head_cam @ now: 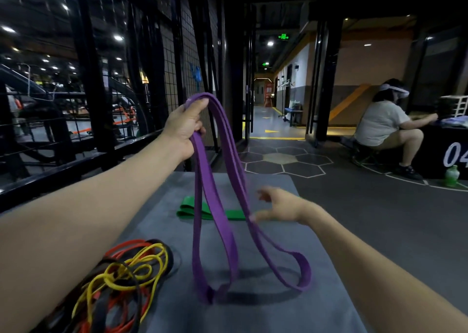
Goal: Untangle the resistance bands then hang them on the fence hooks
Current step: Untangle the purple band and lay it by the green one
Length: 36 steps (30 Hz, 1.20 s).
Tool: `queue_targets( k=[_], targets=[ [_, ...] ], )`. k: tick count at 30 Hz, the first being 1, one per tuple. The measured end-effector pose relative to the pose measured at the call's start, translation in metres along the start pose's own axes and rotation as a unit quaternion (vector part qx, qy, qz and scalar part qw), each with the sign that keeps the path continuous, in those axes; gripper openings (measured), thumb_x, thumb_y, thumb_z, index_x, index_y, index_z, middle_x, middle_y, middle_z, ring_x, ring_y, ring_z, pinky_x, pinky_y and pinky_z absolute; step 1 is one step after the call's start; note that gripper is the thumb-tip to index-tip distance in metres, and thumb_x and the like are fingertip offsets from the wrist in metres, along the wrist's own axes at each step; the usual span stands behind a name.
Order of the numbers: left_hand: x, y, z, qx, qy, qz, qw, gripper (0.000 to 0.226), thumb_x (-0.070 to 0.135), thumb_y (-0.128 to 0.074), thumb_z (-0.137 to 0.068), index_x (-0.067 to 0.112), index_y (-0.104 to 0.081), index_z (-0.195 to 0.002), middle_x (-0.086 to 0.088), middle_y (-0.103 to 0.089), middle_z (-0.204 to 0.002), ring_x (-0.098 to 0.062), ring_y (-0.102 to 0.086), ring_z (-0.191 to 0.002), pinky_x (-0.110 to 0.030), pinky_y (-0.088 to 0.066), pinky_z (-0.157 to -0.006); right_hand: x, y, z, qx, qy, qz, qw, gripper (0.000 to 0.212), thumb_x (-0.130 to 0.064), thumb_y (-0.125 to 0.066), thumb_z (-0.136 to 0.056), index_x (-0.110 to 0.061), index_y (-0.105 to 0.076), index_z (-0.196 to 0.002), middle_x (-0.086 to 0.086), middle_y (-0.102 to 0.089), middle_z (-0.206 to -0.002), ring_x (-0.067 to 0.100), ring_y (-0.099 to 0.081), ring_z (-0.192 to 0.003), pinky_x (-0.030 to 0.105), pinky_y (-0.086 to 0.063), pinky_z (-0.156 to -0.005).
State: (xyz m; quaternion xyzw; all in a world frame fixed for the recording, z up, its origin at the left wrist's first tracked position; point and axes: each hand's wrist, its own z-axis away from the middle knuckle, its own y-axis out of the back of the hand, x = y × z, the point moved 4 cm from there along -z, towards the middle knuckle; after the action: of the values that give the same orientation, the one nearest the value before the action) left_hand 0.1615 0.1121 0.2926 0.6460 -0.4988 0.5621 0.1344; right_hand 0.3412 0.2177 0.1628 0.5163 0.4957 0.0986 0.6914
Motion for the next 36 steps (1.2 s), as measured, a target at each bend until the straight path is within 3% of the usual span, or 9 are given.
queue_targets(
  k=[4,9,12,16,21,27,31,36],
  targets=[
    [0.006,-0.007,0.001,-0.028,-0.016,-0.062,0.998,0.012,0.016,-0.061,-0.088,0.021,-0.056,-0.078,0.014,-0.047,-0.039,0.001,-0.035,-0.034,-0.02,-0.03,-0.05,-0.089,0.054,-0.003,0.105,0.131,-0.127,0.978,0.09,-0.037,-0.078,-0.07,-0.01,-0.031,-0.143,0.009,-0.053,-0.132,0.019,-0.055,-0.115,0.035,-0.046,-0.099],
    [0.016,-0.011,0.003,-0.035,-0.026,-0.08,0.996,0.007,0.015,-0.059,-0.089,0.019,-0.055,-0.084,0.013,-0.051,-0.04,0.001,-0.039,-0.034,-0.019,-0.033,-0.047,-0.162,0.097,-0.009,0.209,0.174,-0.019,0.962,0.064,-0.026,-0.069,-0.082,-0.011,-0.04,-0.137,0.004,-0.061,-0.114,0.017,-0.059,-0.101,0.033,-0.05,-0.091],
    [0.027,-0.009,0.005,-0.037,-0.027,-0.042,0.998,0.013,0.011,-0.056,-0.091,0.018,-0.052,-0.08,0.009,-0.049,-0.036,0.0,-0.04,-0.03,-0.016,-0.035,-0.038,-0.17,0.1,-0.021,0.193,0.151,0.012,0.969,0.048,-0.021,-0.067,-0.083,-0.012,-0.051,-0.127,0.006,-0.062,-0.108,0.019,-0.06,-0.098,0.031,-0.049,-0.084],
    [0.035,0.004,0.001,-0.056,-0.016,-0.103,0.993,0.008,0.015,-0.061,-0.087,0.02,-0.057,-0.083,0.011,-0.045,-0.041,-0.001,-0.035,-0.039,-0.017,-0.034,-0.044,-0.176,0.099,-0.026,0.166,0.18,-0.026,0.969,0.03,-0.009,-0.061,-0.086,-0.014,-0.058,-0.115,0.004,-0.062,-0.102,0.019,-0.059,-0.097,0.031,-0.049,-0.084],
    [0.037,0.017,-0.005,-0.056,0.015,-0.166,0.984,0.008,0.021,-0.066,-0.085,0.019,-0.059,-0.089,0.009,-0.041,-0.056,-0.005,-0.038,-0.05,-0.02,-0.036,-0.051,-0.185,0.103,-0.031,0.249,0.191,0.073,0.947,0.028,-0.007,-0.054,-0.089,-0.012,-0.059,-0.116,0.002,-0.058,-0.094,0.018,-0.056,-0.084,0.03,-0.046,-0.074],
    [0.032,0.021,-0.001,-0.075,0.032,-0.2,0.976,0.011,0.023,-0.068,-0.083,0.02,-0.058,-0.081,0.004,-0.043,-0.063,-0.008,-0.04,-0.054,-0.023,-0.037,-0.055,-0.2,0.107,-0.031,0.335,0.213,0.155,0.905,0.032,-0.002,-0.044,-0.088,-0.01,-0.063,-0.113,0.015,-0.065,-0.106,0.033,-0.06,-0.096,0.041,-0.05,-0.085],
    [0.027,0.02,0.0,-0.073,0.022,-0.198,0.977,0.015,0.026,-0.068,-0.083,0.018,-0.056,-0.086,0.003,-0.043,-0.067,-0.009,-0.04,-0.058,-0.023,-0.037,-0.057,-0.205,0.109,-0.031,0.354,0.21,0.174,0.895,0.033,0.0,-0.043,-0.088,-0.009,-0.063,-0.113,0.015,-0.065,-0.109,0.033,-0.061,-0.099,0.044,-0.05,-0.088],
    [0.03,0.018,-0.001,-0.059,-0.029,-0.233,0.97,0.021,0.038,-0.066,-0.082,0.02,-0.056,-0.081,0.006,-0.041,-0.062,-0.01,-0.038,-0.061,-0.025,-0.033,-0.056,-0.196,0.105,-0.035,0.341,0.178,0.192,0.903,0.028,-0.005,-0.047,-0.086,-0.012,-0.066,-0.106,0.013,-0.066,-0.097,0.034,-0.062,-0.089,0.041,-0.052,-0.078]
  ],
)
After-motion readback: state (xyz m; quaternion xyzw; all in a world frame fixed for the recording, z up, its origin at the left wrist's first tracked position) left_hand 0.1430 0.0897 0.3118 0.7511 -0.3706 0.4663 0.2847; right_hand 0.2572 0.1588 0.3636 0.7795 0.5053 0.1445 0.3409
